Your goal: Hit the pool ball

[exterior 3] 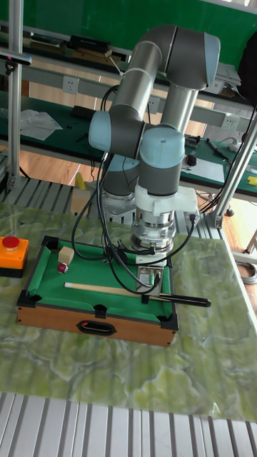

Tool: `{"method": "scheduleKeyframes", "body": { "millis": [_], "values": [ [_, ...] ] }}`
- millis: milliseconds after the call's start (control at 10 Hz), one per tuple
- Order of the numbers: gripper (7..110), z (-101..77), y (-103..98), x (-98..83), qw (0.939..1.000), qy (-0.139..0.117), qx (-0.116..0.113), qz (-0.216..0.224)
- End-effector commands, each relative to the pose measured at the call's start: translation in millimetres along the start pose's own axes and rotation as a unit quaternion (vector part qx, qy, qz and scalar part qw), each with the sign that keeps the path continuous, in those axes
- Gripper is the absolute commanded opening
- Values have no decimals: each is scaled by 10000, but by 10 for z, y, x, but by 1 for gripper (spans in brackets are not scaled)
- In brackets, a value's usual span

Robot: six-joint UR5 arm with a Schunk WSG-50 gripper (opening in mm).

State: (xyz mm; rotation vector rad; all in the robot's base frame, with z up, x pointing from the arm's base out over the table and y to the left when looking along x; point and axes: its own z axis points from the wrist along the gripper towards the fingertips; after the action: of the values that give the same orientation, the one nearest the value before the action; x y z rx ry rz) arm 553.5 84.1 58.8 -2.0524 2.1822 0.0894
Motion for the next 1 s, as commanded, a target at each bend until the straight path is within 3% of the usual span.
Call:
{"method": "scheduleKeyframes", "body": {
  "millis": [0,100,400,600,900],
  "values": [
    [44,-24,-21,-17,9999,-49,16,107],
    [88,-29,-31,-29,9999,-64,14,154],
    [88,-109,-98,-67,9997,-46,-131,191],
    [88,-162,-126,-61,9994,95,-266,208],
    [88,-554,-268,172,9973,429,-598,72]
  ]
}}
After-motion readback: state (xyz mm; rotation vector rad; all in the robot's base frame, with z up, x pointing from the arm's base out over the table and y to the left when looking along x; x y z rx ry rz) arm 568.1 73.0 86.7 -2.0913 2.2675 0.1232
